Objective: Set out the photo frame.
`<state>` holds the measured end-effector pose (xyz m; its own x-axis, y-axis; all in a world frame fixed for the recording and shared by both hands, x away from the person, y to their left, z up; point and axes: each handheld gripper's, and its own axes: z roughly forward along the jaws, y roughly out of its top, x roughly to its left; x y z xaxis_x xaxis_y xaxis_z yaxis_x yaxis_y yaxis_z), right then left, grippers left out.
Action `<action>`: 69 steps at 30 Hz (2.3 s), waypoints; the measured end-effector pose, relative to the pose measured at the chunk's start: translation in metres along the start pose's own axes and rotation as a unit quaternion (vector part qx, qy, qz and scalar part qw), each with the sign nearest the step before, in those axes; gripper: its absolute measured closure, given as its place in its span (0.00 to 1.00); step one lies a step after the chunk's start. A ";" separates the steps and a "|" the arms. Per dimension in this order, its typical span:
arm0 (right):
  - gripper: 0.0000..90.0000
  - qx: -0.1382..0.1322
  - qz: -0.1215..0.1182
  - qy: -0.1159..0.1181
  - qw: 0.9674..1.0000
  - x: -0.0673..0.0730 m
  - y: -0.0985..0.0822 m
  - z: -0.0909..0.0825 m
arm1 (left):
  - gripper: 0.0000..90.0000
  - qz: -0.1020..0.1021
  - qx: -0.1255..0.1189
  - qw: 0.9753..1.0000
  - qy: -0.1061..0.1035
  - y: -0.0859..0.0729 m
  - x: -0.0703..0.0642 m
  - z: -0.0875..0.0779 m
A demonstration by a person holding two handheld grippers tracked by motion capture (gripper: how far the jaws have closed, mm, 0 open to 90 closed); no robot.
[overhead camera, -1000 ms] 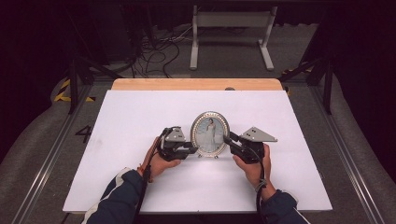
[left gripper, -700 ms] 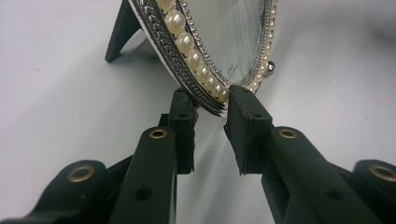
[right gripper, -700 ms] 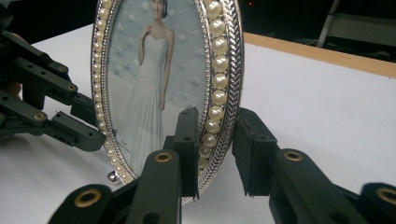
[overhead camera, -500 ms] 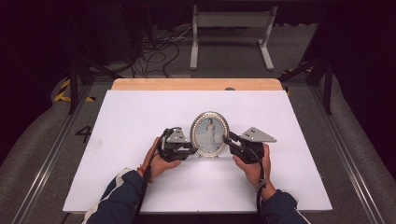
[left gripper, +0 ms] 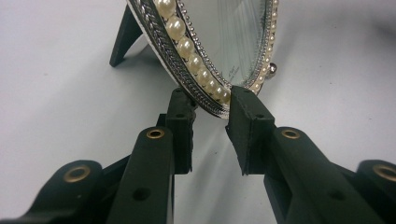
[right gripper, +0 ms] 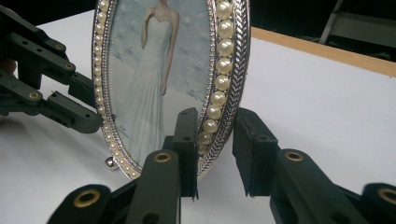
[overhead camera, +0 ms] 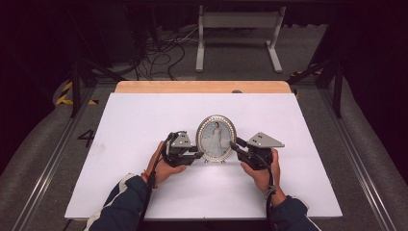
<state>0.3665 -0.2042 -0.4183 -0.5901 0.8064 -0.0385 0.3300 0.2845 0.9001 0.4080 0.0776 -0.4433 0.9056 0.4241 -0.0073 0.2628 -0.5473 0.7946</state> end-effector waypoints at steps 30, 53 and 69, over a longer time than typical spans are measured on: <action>0.62 0.042 -0.055 0.025 0.997 0.002 0.002 -0.002 | 0.69 0.037 -0.029 0.997 0.055 0.006 -0.009 -0.026; 0.27 0.078 -0.071 0.023 0.994 0.006 -0.001 0.006 | 0.24 0.024 0.010 0.996 0.085 -0.001 -0.007 -0.024; 0.04 0.114 -0.078 0.026 0.990 0.007 -0.008 0.014 | 0.04 0.027 0.030 0.996 0.081 -0.007 -0.008 -0.020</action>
<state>0.3700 -0.1935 -0.4324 -0.6827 0.7170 -0.1407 0.3865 0.5177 0.7633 0.3918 0.0924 -0.4367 0.8542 0.5017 0.1361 0.2392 -0.6118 0.7540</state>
